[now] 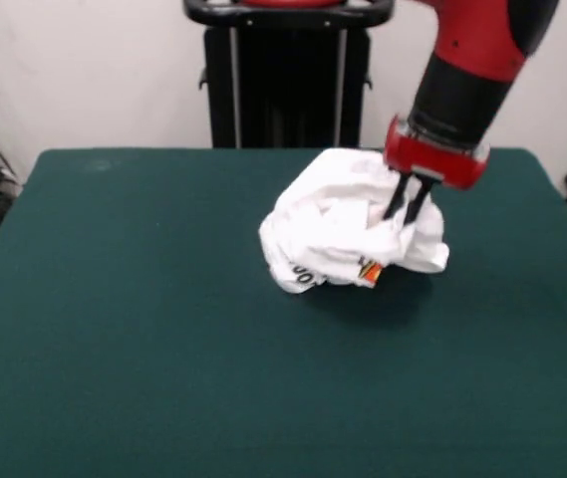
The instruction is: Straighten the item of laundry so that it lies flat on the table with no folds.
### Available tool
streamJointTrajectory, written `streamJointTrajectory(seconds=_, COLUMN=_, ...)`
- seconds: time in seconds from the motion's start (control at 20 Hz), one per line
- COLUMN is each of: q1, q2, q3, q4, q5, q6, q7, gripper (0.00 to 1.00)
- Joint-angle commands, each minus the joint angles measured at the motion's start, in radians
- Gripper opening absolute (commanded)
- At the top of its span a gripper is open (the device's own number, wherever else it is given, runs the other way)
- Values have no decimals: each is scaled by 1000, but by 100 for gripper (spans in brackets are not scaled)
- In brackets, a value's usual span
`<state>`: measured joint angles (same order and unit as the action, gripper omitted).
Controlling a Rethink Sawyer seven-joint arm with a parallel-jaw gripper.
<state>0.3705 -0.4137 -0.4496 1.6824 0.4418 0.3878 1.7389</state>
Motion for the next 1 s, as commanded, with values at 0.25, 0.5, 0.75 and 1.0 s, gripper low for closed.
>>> streamJointTrajectory(seconds=0.25, q1=-34, q2=-296, q3=28, q4=92, q5=-4, q6=467, q7=232, gripper=0)
streamJointTrajectory(seconds=0.5, q1=-41, q2=-327, q3=20, q4=44, q5=-8, q6=567, q7=253, gripper=0)
streamJointTrajectory(seconds=0.75, q1=-37, q2=-363, q3=25, q4=-20, q5=-10, q6=646, q7=271, gripper=0)
streamJointTrajectory(seconds=1.0, q1=-35, q2=-313, q3=26, q4=-79, q5=-15, q6=592, q7=301, gripper=0)
